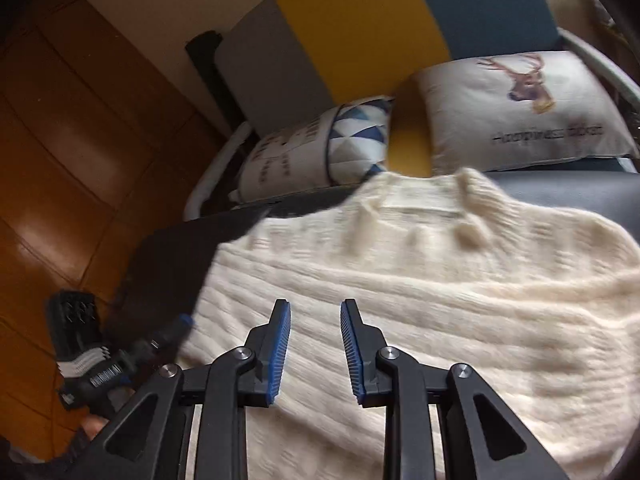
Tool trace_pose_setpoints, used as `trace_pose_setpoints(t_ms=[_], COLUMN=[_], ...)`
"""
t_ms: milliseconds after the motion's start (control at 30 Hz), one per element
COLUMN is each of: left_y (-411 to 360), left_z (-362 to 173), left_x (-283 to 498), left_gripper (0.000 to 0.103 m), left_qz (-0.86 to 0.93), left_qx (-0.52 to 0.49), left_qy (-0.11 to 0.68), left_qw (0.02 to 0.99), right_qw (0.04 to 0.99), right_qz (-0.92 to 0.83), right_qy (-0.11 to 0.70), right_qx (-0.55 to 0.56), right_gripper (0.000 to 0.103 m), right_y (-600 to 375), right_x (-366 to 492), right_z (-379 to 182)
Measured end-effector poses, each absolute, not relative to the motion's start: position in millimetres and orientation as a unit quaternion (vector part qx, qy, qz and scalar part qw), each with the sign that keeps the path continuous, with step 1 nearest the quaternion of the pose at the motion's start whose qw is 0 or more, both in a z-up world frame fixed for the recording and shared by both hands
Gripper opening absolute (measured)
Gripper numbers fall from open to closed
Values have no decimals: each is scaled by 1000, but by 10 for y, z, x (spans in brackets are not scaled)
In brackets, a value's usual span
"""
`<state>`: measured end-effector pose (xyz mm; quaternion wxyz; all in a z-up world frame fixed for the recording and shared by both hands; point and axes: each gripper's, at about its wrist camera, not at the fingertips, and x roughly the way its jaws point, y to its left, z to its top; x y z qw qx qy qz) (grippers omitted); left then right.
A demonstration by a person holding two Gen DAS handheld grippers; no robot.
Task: Fold clothes
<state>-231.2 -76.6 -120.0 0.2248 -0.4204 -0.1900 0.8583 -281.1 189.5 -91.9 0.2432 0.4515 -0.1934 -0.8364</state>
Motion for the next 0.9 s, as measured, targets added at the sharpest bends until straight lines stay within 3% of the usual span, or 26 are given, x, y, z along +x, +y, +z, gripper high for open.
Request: trace_pose_setpoints(t_ms=[233, 333, 400, 467, 667, 733, 767, 800, 900], left_y=[-841, -807, -790, -789, -806, -811, -834, -861, -900], left_z=[-1357, -1386, -1403, -1428, -1447, -1417, -1387, -1355, -1261], left_x=[-2208, -2201, -2173, -2132, -2111, -2101, -2077, -2046, -1885], left_gripper=[30, 30, 30, 30, 30, 30, 30, 30, 32], left_qz=[843, 844, 844, 845, 842, 844, 845, 846, 847], left_qx=[-428, -428, -429, -428, -428, -427, -426, -424, -414], left_qy=[-224, -219, -218, -217, -225, -222, -226, -231, -240], left_qw=[238, 238, 237, 237, 239, 236, 232, 228, 233], right_qw=[365, 335, 316, 311, 295, 297, 303, 308, 309], right_qz=[-761, -758, -769, -778, -801, -807, -810, -812, -817], right_qy=[-136, -64, -36, -61, -53, -48, -47, -46, -38], right_qx=[519, 556, 555, 542, 518, 508, 501, 493, 486], right_gripper=[28, 28, 2, 0, 2, 7, 17, 20, 20], right_y=[681, 285, 143, 175, 196, 284, 356, 431, 828], right_x=[-3477, -3625, -3716, -3756, -3618, -3479, -3388, -3295, -2962], right_z=[-1115, -1401, -1542, -1594, -1471, -1323, -1233, -1145, -1041])
